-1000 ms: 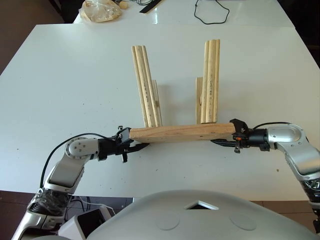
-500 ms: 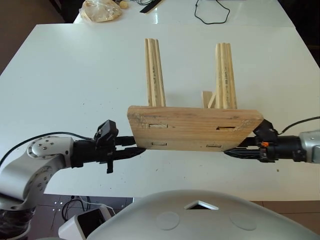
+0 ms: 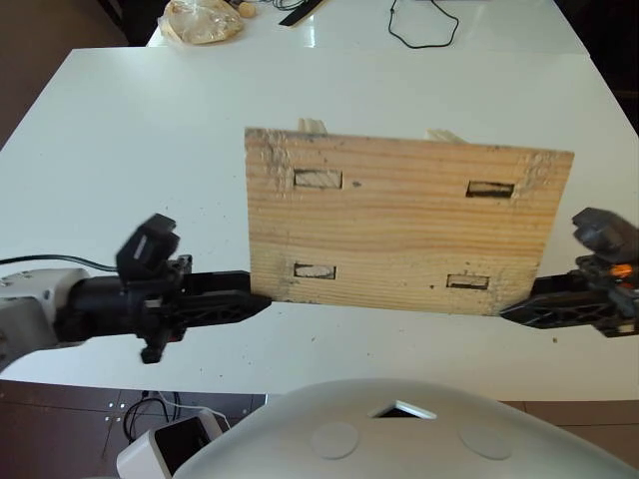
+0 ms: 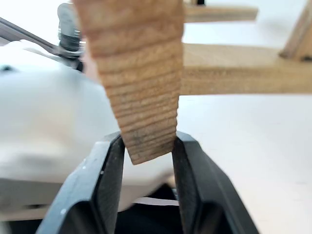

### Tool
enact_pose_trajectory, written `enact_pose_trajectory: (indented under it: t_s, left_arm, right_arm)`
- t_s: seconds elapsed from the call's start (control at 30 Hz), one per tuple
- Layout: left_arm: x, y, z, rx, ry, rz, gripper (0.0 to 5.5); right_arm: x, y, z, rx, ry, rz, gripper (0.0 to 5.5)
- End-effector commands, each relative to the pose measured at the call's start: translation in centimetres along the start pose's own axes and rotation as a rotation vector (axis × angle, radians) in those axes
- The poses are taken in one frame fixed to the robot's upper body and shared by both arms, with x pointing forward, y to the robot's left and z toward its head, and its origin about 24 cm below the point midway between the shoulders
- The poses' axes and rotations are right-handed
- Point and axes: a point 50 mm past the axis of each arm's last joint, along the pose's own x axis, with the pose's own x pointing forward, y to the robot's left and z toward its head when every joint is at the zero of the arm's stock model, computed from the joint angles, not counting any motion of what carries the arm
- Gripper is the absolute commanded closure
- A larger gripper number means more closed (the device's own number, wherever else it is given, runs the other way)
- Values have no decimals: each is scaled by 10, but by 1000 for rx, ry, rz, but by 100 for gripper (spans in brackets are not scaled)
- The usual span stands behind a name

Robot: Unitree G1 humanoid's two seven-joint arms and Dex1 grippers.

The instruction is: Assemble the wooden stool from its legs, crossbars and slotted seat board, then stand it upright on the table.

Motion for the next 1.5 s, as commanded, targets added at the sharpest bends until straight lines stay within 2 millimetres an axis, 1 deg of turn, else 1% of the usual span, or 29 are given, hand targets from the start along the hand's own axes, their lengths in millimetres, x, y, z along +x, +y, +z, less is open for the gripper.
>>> enact_pose_trajectory:
  t_s: [0.03, 0.13, 0.17, 0.23, 0.27, 0.33, 0.4, 0.47, 0.57, 0.67, 0.73, 0.83, 1.0, 1.13, 1.2, 1.3, 1.4, 1.5]
  left_arm:
    - [-7, -57, 59, -127, 228, -194, 416]
    - [-14, -63, 68, -279, 258, -210, 416]
    - [-13, -63, 68, -311, 266, -217, 416]
    - [-11, -56, 62, -323, 265, -207, 416]
    - [-8, -49, 53, -305, 256, -204, 416]
    - [4, -33, 25, -249, 217, -163, 416]
    - [17, -23, 4, -213, 156, -113, 416]
    - [24, -18, -4, -193, 105, -85, 416]
    - [31, -16, -5, -146, 59, -69, 416]
    - [32, -15, -1, -110, 40, -65, 416]
    - [33, -15, 0, -104, 38, -66, 416]
    - [34, -15, 0, -109, 62, -63, 416]
    - [32, -19, -1, -151, 132, -84, 416]
    - [30, -14, -6, -215, 164, -55, 416]
    - [29, -7, -15, -264, 181, 11, 416]
    - [30, -3, -24, -273, 211, 42, 416]
    - [30, -1, -26, -270, 212, 40, 416]
    - [30, 0, -23, -260, 210, 32, 416]
  right_arm:
    - [-4, 101, 50, 27, 144, 273, 415]
    - [-7, 103, 55, 133, 134, 267, 415]
    - [-7, 101, 55, 162, 128, 269, 415]
    - [-4, 87, 52, 196, 129, 264, 415]
    - [0, 73, 44, 198, 133, 253, 415]
    - [11, 47, 27, 193, 131, 236, 415]
    - [20, 32, 15, 177, 117, 230, 415]
    - [23, 25, 11, 172, 99, 229, 415]
    - [24, 19, 8, 174, 71, 229, 415]
    - [20, 21, 11, 186, 55, 261, 415]
    - [19, 18, 10, 204, 42, 267, 415]
    - [20, 10, 3, 262, 23, 275, 415]
    - [19, 4, -1, 323, 15, 300, 415]
    - [23, -10, -4, 325, -14, 265, 415]
    - [27, -21, -3, 322, -32, 239, 415]
    - [33, -34, -1, 318, -43, 206, 415]
    - [36, -45, 1, 336, -63, 191, 415]
    - [37, -48, 4, 325, -69, 169, 415]
